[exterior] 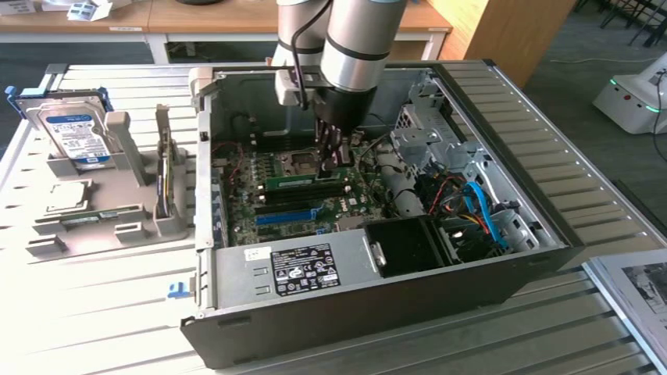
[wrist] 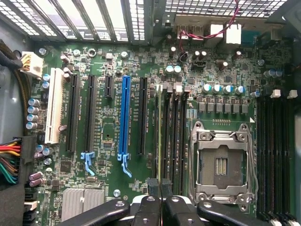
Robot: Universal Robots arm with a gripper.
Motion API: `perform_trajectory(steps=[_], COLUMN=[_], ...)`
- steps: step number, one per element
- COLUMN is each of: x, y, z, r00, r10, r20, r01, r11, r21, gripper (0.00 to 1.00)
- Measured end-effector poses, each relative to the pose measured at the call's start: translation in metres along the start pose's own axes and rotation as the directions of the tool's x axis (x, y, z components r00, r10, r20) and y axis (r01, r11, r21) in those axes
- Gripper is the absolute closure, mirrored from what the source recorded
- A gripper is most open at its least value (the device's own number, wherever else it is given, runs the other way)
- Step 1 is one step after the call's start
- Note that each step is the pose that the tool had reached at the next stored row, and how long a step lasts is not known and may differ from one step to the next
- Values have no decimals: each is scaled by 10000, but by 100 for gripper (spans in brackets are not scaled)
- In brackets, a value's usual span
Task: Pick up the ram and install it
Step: 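Insert the ram into the slot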
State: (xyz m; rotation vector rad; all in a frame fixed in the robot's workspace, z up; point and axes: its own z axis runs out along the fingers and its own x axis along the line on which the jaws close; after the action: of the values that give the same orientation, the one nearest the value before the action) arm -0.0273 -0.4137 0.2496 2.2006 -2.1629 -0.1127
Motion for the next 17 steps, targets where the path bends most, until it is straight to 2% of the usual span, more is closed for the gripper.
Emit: perform_trajectory(steps=[11,17], x=[1,1], y=[-13,-7], z=[-1,-1], r00=[10000,10000], r10=[18,18], r20=[2,1], r01=[-18,-18], r11=[10000,10000], r21=[1,38], gripper=[89,89])
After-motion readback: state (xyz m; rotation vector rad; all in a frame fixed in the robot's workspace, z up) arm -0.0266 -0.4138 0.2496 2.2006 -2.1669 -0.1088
